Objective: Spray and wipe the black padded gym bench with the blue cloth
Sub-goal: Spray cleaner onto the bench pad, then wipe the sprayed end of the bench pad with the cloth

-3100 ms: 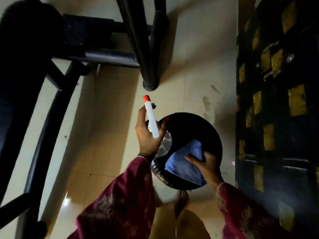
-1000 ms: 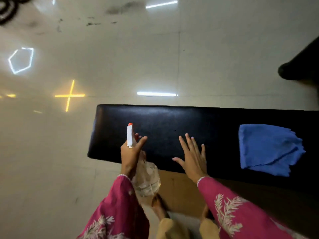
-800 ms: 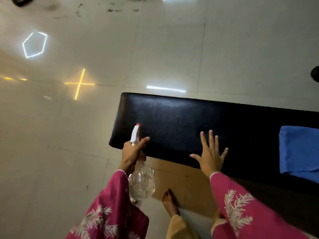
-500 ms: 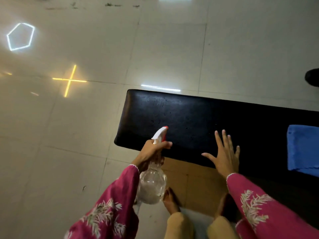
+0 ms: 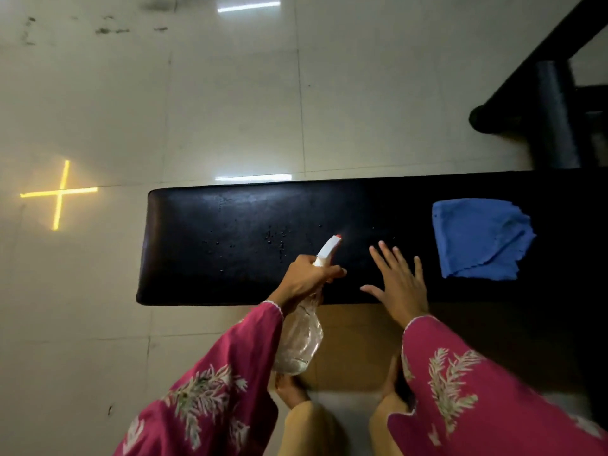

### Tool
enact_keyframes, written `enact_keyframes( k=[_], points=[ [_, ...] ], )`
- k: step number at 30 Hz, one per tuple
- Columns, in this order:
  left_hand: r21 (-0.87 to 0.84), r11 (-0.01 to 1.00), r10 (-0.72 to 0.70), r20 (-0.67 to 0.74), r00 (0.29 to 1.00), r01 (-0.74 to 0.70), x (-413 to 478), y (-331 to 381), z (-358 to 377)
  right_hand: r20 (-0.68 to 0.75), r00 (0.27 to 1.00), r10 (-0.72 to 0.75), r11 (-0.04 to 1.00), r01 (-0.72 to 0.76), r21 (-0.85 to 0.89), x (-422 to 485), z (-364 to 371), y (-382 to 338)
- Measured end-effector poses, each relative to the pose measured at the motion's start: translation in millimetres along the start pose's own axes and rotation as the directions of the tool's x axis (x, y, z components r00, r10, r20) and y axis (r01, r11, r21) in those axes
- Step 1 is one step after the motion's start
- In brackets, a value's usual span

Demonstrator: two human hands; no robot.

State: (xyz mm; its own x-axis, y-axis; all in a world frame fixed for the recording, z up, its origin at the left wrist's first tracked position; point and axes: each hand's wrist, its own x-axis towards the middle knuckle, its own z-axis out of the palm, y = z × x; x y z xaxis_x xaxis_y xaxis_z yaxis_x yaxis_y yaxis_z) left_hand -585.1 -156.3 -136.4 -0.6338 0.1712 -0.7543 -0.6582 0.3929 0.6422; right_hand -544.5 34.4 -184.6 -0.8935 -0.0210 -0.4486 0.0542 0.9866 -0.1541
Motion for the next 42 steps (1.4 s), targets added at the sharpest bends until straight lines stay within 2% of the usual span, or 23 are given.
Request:
enact_keyframes(
  k=[2,4,6,8,10,11,13,14,16,18,20,21,24,27,30,32,36,40,42],
  points=[
    [0.086,0.996,-0.015,-0.079,0.997,0.021,1,12,20,-0.05,0.997,-0.054,0.998,0.055,0.011,-5,-3,21],
    [0.15,0.989,0.022,-0.148,0.989,0.001,3,24,42,-0.159,0.986,-0.049,0.998,0.054,0.026,-10,-8,47],
    [0.176,0.981,0.118,-0.205,0.972,-0.082,4,39,61,-0.271,0.961,0.061,0.993,-0.032,0.111,-11,-16,80],
    [0.184,0.964,0.233,-0.255,0.938,-0.19,6,57,75,-0.345,0.906,0.246,0.95,-0.155,0.27,-7,-28,115],
    [0.147,0.938,0.345,-0.305,0.888,-0.314,9,79,90,-0.306,0.812,0.497,0.81,-0.307,0.501,0,-42,151],
    [0.135,0.919,0.393,-0.338,0.855,-0.37,13,89,98,-0.255,0.748,0.613,0.691,-0.35,0.633,6,-49,166],
    [0.165,0.874,0.482,-0.401,0.779,-0.456,20,107,112,-0.104,0.662,0.742,0.456,-0.386,0.802,17,-58,186],
    [0.19,0.853,0.517,-0.43,0.74,-0.486,24,115,120,-0.044,0.654,0.755,0.409,-0.418,0.811,22,-61,191],
    [0.23,0.822,0.561,-0.485,0.671,-0.521,33,127,133,0.018,0.69,0.724,0.429,-0.471,0.771,29,-63,194],
    [0.248,0.803,0.583,-0.516,0.628,-0.542,41,135,142,0.021,0.746,0.666,0.521,-0.485,0.703,35,-63,191],
    [0.256,0.787,0.599,-0.535,0.595,-0.562,45,146,152,-0.018,0.789,0.614,0.583,-0.439,0.683,39,-62,192],
    [0.253,0.782,0.602,-0.545,0.584,-0.57,47,153,157,-0.037,0.797,0.603,0.563,-0.392,0.728,40,-62,193],
    [0.258,0.764,0.614,-0.57,0.545,-0.591,54,166,168,-0.019,0.791,0.612,0.328,-0.232,0.916,33,-67,203],
    [0.227,0.749,0.612,-0.598,0.518,-0.623,64,173,176,0.035,0.792,0.609,0.093,-0.115,0.989,21,-66,221],
    [0.199,0.77,0.587,-0.594,0.55,-0.606,70,174,186,0.124,0.797,0.592,-0.053,-0.115,0.992,15,-59,236],
    [0.17,0.796,0.559,-0.577,0.596,-0.581,70,175,188,0.192,0.8,0.568,-0.109,-0.158,0.981,14,-56,240],
    [0.018,0.85,0.453,-0.535,0.713,-0.527,61,159,184,0.213,0.811,0.546,-0.123,-0.174,0.977,15,-57,240],
    [-0.08,0.91,0.27,-0.631,0.728,-0.407,30,90,213,0.248,0.804,0.541,-0.153,-0.196,0.969,8,-63,237],
    [-0.14,0.941,0.174,-0.577,0.798,-0.307,17,66,239,0.264,0.812,0.521,-0.188,-0.192,0.963,-1,-69,232]
  ],
)
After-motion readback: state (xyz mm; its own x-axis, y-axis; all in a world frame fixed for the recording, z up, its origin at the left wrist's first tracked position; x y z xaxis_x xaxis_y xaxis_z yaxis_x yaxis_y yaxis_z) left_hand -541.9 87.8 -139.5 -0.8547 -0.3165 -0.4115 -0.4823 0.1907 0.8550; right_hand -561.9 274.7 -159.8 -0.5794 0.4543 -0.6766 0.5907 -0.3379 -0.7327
